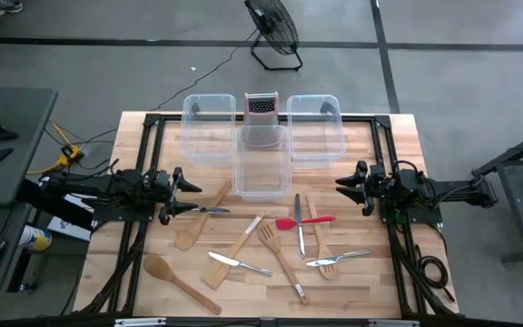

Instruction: Pick & Place Kitchen Items

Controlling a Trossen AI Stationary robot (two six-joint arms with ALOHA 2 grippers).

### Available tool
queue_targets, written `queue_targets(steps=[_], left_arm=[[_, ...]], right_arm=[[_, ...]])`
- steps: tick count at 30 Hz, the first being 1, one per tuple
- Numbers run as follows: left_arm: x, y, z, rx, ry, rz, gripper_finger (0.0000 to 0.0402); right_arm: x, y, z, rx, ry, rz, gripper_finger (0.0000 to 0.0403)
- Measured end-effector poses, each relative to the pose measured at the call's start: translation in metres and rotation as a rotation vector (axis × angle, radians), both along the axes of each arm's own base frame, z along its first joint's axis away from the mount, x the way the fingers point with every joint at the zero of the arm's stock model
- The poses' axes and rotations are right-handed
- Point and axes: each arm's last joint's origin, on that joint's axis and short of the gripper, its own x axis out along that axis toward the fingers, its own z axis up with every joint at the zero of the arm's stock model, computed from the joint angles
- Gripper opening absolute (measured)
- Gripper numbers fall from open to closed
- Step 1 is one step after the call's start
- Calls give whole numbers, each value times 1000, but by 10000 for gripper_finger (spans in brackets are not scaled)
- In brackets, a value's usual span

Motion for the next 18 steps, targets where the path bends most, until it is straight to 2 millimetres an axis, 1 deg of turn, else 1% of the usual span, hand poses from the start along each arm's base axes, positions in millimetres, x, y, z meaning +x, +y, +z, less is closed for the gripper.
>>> queue_targets(steps=[14,18], left_arm=[[0,0,0,0,0,0,265],[0,1,4,-7,-40,25,265]], right_arm=[[0,0,0,0,0,0,130],[0,0,0,0,0,0,130]])
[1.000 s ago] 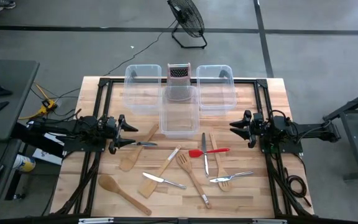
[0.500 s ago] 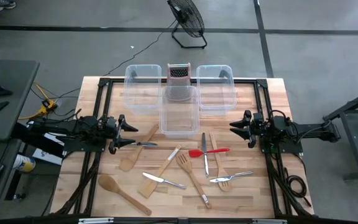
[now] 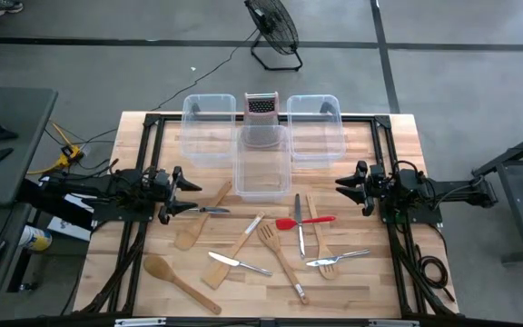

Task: Pick & Place Kitchen Items
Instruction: Put the silver knife into the left transparent bin

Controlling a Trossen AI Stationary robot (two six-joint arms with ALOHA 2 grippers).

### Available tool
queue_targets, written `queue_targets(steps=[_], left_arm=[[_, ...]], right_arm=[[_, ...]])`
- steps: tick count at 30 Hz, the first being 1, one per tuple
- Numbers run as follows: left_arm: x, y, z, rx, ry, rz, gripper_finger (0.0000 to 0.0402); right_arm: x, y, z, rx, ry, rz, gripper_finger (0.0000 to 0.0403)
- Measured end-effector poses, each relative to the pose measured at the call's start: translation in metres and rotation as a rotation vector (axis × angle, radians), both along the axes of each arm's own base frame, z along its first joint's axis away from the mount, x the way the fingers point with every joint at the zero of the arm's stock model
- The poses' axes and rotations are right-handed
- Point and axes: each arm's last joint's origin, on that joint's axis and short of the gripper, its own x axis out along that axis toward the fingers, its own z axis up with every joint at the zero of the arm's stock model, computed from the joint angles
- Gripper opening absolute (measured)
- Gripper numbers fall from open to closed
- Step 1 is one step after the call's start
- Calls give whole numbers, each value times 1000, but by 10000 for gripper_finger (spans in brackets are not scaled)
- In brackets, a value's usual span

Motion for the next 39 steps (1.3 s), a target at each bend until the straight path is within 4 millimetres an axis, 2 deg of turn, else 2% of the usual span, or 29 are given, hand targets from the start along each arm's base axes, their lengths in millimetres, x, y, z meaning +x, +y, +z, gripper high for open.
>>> queue_targets(steps=[15,20,26,34,39], left_arm=[[-2,0,16,-240,-152,-28,265],[-2,0,14,-225,-123,-50,265],[3,1,5,-181,22,40,265],[11,2,34,-96,300,150,264],[22,1,42,-89,520,179,264]], right_arm=[[0,0,0,0,0,0,130],[0,0,0,0,-1,0,130],[0,0,0,0,-2,0,130],[0,0,0,0,-2,0,130],[0,0,0,0,-3,0,130]])
